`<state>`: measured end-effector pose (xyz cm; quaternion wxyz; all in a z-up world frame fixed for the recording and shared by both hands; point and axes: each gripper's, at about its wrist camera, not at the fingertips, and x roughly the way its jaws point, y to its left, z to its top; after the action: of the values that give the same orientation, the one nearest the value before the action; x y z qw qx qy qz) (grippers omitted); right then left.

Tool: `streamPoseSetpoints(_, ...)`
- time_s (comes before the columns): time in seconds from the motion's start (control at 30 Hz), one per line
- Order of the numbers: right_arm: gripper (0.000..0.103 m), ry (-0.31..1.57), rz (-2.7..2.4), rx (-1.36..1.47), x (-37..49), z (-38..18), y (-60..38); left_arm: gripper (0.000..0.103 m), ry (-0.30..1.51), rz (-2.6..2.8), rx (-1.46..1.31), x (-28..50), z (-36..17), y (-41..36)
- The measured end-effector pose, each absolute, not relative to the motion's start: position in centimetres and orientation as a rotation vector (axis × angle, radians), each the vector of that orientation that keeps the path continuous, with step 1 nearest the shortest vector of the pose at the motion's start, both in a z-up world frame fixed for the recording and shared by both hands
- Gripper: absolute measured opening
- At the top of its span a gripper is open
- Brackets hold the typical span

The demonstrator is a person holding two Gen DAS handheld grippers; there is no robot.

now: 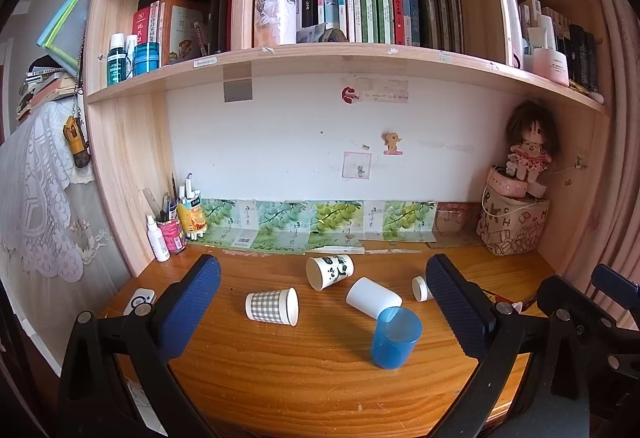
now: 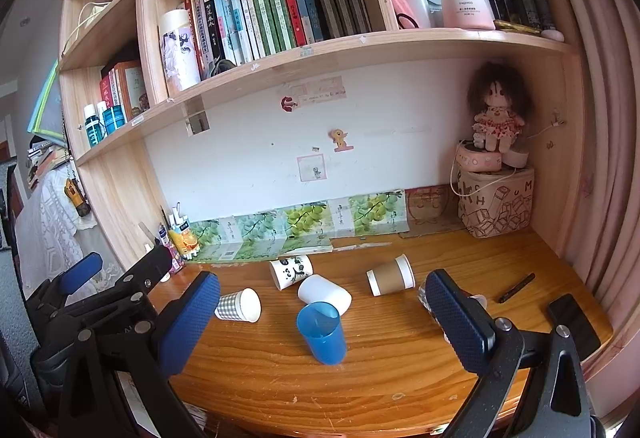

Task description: Flip cup upright

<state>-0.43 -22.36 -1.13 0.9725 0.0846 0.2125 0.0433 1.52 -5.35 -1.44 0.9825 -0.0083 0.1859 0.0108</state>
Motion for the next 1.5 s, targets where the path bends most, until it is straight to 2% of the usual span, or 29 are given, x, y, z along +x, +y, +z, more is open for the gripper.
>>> streamPoseSetpoints(1.5, 0.103, 0.477, 0.067, 0.227, 0.8, -2.4, -24.3, 0.103, 0.380, -0.031, 0.016, 3.2, -1.6, -7.1)
